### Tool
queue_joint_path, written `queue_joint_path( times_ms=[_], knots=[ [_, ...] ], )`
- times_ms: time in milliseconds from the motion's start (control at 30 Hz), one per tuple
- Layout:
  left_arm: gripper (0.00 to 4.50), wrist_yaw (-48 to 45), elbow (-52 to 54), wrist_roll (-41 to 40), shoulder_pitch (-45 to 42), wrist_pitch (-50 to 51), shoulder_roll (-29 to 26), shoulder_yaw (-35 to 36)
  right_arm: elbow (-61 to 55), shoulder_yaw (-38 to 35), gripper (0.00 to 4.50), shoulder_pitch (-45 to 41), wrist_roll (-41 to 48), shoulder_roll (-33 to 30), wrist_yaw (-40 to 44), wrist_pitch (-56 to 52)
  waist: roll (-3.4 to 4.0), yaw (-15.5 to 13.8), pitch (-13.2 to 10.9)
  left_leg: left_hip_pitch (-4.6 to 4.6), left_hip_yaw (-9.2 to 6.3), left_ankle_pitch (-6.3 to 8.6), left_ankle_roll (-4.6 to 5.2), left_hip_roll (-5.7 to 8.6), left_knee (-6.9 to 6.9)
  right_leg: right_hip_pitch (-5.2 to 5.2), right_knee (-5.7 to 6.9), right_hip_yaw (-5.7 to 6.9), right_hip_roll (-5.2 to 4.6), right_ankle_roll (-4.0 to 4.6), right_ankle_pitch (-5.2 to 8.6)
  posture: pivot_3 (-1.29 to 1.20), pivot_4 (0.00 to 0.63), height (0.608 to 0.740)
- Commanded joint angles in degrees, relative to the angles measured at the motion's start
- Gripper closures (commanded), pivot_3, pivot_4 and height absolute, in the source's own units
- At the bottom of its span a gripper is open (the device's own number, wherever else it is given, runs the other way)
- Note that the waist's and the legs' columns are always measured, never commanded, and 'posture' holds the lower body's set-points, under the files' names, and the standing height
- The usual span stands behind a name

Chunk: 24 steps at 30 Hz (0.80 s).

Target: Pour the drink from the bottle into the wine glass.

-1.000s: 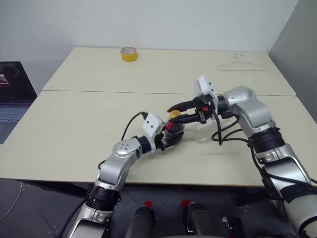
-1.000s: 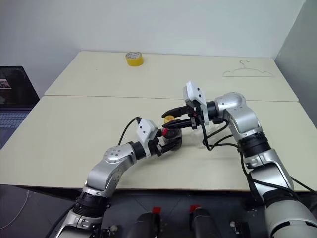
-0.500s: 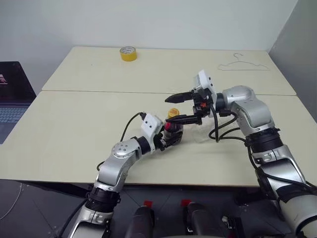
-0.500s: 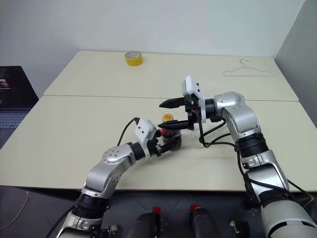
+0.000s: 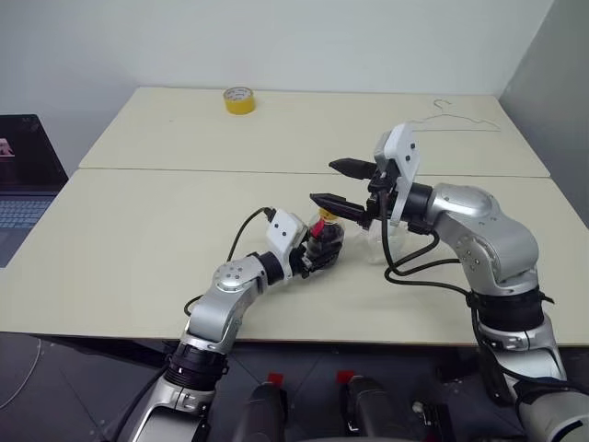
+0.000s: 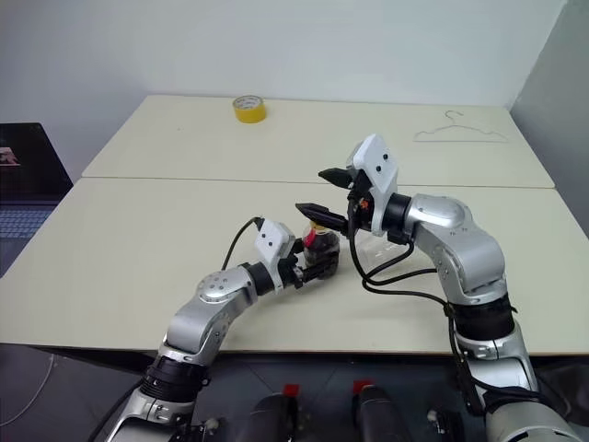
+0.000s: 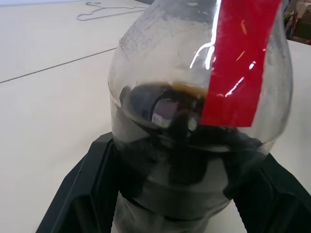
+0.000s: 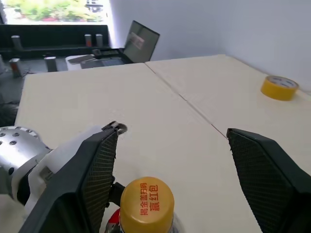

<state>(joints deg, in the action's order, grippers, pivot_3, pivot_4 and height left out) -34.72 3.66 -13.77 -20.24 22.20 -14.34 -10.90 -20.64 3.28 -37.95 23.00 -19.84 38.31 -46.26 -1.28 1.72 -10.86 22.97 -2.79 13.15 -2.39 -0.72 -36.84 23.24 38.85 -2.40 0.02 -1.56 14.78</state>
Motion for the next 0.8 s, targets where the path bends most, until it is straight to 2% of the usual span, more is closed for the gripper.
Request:
queue_joint_path(
  times_ms=[33,167,433,533,733,800],
  knots=[
    [1.45,1.1,-1.2,1.6,0.7,0.5,-0.2,-0.4,-8.3,-2.1,0.68,1.9,3.7,1.5,-5.5,-5.7,0.00,0.0,0.0,0.00,0.01,0.00,0.00,0.01,0.00,0.00,0.00,-0.01,0.00,0.00,0.00,0.00,0.150,0.740],
    [1.45,1.0,-1.4,1.6,0.7,0.4,-0.3,-0.4,-10.5,-2.1,0.68,3.4,4.9,1.9,-8.8,-9.1,0.00,0.0,0.0,0.00,0.02,0.00,0.00,0.01,0.00,0.00,-0.02,0.00,0.00,0.00,0.00,0.00,0.150,0.740],
    [1.45,1.0,-1.6,1.7,0.6,0.2,-0.3,-0.3,-8.4,-0.3,0.68,3.7,2.9,2.2,-13.3,-9.0,0.00,0.1,0.0,0.00,0.03,0.00,0.00,0.03,0.02,0.01,-0.05,0.02,0.05,0.01,0.01,0.00,0.150,0.740],
    [1.45,1.1,-1.5,1.7,0.8,0.2,-0.4,-0.3,-8.1,0.2,1.19,3.9,2.9,2.1,-13.7,-8.8,0.00,0.1,0.0,0.00,0.04,0.00,0.00,0.03,0.02,0.01,-0.07,0.02,0.05,0.00,0.01,0.00,0.150,0.740],
    [1.45,1.3,-1.4,1.7,0.9,0.2,-0.5,-0.1,-7.7,1.2,3.19,3.9,2.9,1.6,-13.7,-8.4,0.00,0.1,0.0,0.00,0.04,0.00,0.00,0.03,0.05,0.00,-0.11,0.02,0.08,0.01,0.01,0.00,0.150,0.740],
    [1.45,1.3,-1.5,1.7,0.9,0.2,-0.5,-0.1,-7.5,1.3,3.30,3.9,2.9,1.6,-13.7,-8.3,0.00,0.1,0.0,0.00,0.03,0.00,0.00,0.03,0.06,0.00,-0.12,0.02,0.08,0.01,0.01,0.00,0.150,0.740]
  ],
)
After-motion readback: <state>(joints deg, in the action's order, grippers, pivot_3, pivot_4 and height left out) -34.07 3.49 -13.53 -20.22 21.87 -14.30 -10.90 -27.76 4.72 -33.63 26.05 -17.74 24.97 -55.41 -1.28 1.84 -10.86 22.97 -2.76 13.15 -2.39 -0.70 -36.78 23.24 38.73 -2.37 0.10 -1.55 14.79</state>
